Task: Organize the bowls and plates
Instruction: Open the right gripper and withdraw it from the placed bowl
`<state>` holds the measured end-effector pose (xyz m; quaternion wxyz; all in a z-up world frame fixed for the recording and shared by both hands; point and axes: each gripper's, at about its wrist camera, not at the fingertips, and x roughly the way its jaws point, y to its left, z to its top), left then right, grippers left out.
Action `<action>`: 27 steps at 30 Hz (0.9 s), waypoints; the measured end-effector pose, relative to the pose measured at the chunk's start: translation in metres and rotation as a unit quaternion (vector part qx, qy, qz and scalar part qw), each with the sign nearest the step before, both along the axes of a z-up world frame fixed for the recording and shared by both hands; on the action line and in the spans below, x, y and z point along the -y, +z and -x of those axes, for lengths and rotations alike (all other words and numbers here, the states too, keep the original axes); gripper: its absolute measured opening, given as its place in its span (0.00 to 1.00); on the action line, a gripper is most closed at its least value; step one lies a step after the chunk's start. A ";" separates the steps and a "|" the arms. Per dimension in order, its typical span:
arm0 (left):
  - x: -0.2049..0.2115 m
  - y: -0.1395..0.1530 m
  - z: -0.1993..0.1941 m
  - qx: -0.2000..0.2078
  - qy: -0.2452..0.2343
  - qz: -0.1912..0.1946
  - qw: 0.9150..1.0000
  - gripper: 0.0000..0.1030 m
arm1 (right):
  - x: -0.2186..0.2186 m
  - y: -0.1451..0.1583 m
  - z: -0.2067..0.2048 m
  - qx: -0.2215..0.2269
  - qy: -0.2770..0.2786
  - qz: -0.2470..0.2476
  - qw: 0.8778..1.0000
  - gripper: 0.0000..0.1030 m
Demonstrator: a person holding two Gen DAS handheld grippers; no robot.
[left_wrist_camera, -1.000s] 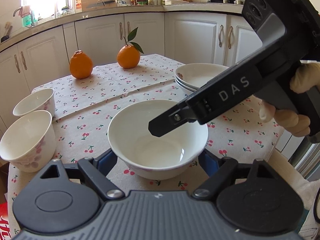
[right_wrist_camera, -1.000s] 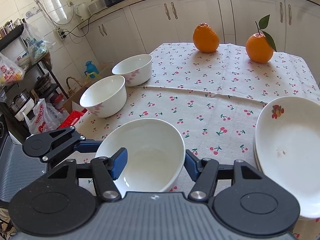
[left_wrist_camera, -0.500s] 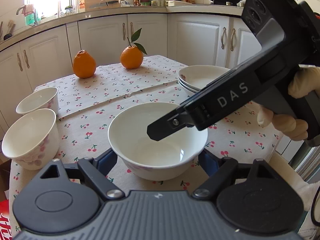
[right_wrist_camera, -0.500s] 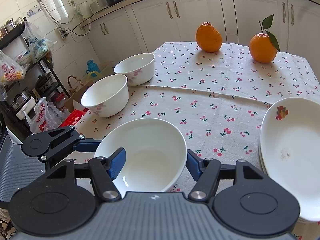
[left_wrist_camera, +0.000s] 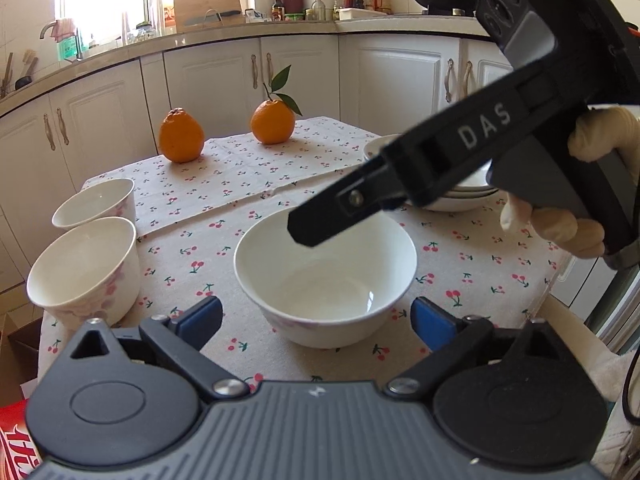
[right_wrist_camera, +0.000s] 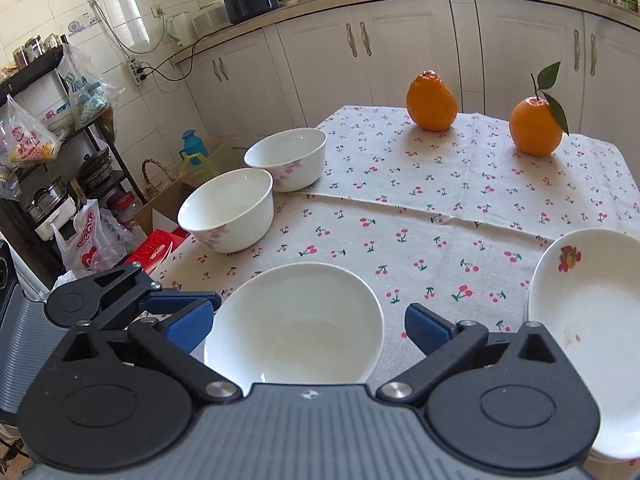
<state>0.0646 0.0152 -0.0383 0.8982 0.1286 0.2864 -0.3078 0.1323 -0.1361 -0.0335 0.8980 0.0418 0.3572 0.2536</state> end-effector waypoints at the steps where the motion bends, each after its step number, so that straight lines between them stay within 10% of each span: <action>1: -0.005 0.001 0.002 0.000 0.004 -0.001 1.000 0.97 | -0.002 0.003 0.000 0.009 0.000 0.002 1.000 1.00; 27: -0.108 0.000 -0.065 0.033 0.158 -0.015 0.987 0.97 | -0.127 0.028 -0.064 0.041 0.107 0.157 0.981 1.00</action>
